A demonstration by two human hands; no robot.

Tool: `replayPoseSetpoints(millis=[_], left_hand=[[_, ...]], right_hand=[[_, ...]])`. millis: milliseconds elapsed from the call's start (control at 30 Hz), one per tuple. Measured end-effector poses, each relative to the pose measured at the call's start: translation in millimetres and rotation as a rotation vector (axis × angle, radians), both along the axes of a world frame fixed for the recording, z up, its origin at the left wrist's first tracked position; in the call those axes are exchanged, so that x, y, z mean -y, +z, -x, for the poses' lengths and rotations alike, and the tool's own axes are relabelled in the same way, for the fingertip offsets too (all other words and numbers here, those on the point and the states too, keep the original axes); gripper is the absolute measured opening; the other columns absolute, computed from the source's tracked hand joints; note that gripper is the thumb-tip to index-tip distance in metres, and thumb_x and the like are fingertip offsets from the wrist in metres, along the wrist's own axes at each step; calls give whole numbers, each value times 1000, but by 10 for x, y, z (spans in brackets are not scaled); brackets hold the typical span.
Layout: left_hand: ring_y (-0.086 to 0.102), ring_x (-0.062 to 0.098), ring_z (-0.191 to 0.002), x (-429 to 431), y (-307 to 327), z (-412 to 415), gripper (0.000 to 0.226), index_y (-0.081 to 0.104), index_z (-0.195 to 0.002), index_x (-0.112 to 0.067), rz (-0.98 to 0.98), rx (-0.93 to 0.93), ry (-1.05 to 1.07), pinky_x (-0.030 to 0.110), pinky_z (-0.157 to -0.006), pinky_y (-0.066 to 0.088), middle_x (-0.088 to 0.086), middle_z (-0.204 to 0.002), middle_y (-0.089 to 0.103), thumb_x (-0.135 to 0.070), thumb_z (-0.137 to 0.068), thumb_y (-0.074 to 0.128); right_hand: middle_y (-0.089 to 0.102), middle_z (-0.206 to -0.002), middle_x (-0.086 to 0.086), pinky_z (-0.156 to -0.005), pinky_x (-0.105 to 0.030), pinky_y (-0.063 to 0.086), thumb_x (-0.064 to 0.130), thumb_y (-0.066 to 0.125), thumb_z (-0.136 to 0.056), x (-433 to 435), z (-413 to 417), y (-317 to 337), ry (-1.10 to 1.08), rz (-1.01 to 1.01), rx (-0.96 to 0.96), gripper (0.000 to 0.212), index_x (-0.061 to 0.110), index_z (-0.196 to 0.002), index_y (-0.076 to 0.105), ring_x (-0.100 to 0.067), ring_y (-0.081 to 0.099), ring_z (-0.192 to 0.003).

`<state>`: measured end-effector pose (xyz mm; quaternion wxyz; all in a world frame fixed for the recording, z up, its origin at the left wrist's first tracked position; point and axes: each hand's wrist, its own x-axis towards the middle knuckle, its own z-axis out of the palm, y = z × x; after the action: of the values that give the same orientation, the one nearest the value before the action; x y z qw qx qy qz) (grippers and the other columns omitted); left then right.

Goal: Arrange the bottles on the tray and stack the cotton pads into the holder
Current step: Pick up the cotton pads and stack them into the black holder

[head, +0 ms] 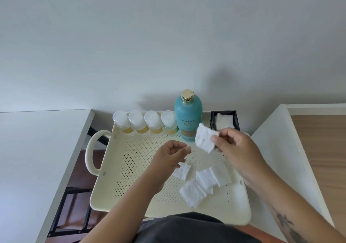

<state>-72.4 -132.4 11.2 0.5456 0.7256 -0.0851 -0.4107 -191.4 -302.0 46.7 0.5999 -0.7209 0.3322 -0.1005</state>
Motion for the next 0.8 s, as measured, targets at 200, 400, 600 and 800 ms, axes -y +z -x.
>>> replayPoseSetpoints(millis=[200, 400, 600, 800], left_hand=[[59, 5, -81, -139, -432, -86, 16, 63, -101, -28, -404, 430, -164, 18, -68, 45, -13, -104, 65, -32, -88, 69], [43, 12, -108, -198, -685, -13, 32, 59, -119, -27, -496, 707, -382, 23, -84, 39, -12, -118, 52, -33, -88, 66], [44, 13, -107, -142, -718, -24, 34, 57, -123, -28, -528, 781, -423, 30, -89, 47, -10, -118, 53, -31, -90, 63], [48, 15, -103, -143, -728, -68, 24, 58, -115, -27, -560, 814, -445, 31, -84, 49, -10, -106, 61, -27, -91, 62]], right_hand=[[67, -77, 7, -56, -16, 42, 26, 64, -89, 502, -99, 148, -10, 242, -37, 6, 26, -84, 67, -5, 59, -66], [66, -82, -3, -59, -24, 41, 22, 64, -90, 798, -223, 141, 61, 290, -139, 5, 19, -86, 67, -13, 54, -68], [64, -78, -3, -61, -27, 39, 24, 63, -90, 884, -271, 88, 191, 345, -229, 11, 24, -79, 66, -15, 50, -65], [64, -86, 5, -63, -28, 42, 27, 61, -90, 852, -307, 20, 156, 532, -269, 6, 23, -93, 63, -18, 59, -80]])
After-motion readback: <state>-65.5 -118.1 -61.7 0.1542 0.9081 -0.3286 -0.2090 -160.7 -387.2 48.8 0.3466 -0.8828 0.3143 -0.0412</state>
